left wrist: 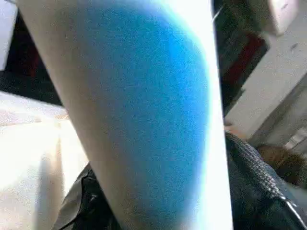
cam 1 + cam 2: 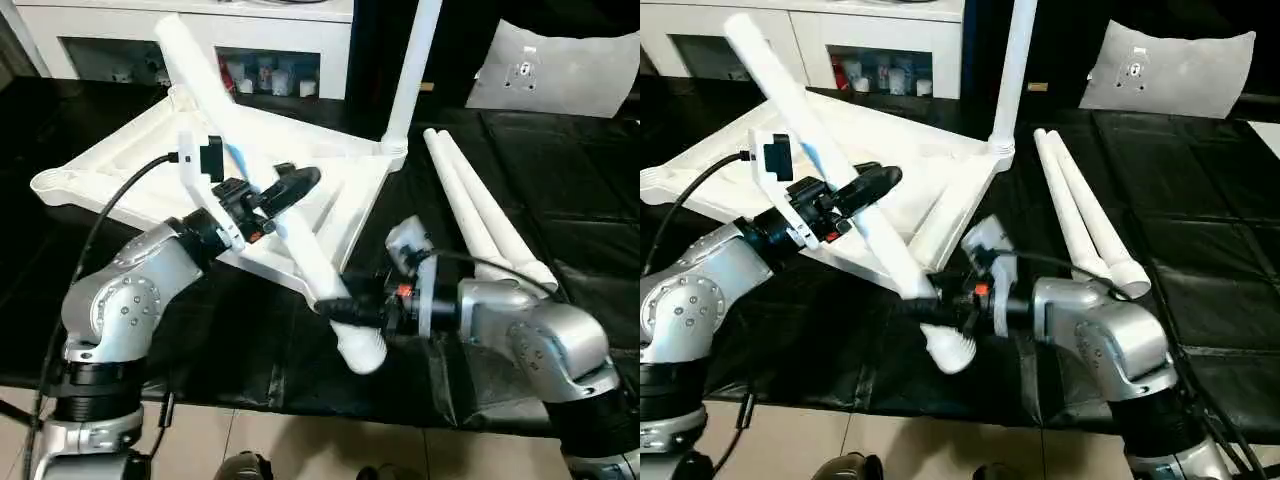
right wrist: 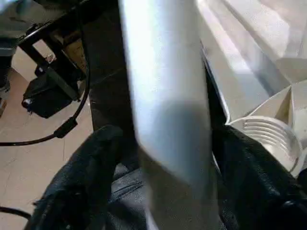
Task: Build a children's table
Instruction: Pick table leg
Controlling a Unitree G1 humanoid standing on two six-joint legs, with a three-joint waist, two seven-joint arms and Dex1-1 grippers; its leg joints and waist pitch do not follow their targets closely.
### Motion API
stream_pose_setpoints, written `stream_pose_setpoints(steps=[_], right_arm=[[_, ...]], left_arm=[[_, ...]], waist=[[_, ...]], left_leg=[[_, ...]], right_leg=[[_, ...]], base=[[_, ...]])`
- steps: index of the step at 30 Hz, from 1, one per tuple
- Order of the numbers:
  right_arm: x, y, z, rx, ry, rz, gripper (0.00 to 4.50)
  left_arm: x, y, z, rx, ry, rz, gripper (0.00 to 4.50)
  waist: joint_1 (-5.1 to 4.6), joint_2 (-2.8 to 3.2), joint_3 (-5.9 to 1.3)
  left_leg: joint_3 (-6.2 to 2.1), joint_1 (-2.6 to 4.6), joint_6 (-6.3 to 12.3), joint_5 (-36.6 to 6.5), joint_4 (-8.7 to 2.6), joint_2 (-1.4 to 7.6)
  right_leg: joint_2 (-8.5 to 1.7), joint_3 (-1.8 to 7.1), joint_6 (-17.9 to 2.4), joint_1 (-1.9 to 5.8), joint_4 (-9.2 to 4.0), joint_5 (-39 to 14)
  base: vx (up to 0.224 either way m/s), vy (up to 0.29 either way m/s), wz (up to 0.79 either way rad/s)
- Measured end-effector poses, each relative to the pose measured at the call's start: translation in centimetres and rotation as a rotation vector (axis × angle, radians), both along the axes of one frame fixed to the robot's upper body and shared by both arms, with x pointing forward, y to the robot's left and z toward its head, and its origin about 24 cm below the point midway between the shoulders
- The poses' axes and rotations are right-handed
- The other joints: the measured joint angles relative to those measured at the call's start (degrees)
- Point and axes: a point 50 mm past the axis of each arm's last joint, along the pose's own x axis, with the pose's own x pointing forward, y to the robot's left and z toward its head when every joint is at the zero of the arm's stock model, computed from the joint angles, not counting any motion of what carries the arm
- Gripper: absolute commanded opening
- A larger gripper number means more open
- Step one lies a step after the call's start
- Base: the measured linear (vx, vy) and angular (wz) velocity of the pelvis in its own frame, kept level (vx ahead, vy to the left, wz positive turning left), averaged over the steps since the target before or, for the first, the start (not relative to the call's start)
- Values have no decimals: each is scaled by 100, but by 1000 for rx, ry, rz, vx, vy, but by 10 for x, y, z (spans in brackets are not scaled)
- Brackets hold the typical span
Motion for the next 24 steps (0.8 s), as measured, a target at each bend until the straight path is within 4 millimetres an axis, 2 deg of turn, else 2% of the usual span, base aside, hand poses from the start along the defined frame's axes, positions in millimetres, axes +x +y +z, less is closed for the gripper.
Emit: stream_pose_setpoints(steps=[11, 24], right_arm=[[2, 7, -4, 15, 26, -11, 212], [2, 9, -1, 57, 29, -15, 188]], left_arm=[[0, 2, 2, -19, -3, 8, 228], [0, 3, 3, -9, -31, 2, 228]], waist=[[-9, 0, 0], [-9, 0, 1]], left_leg=[[0, 0, 0, 0, -3, 0], [1, -2, 0, -1, -10, 0]], right_leg=[[0, 0, 1, -1, -3, -1], [0, 0, 3, -2, -12, -2]], base=[[0, 0, 0], [0, 0, 0]])
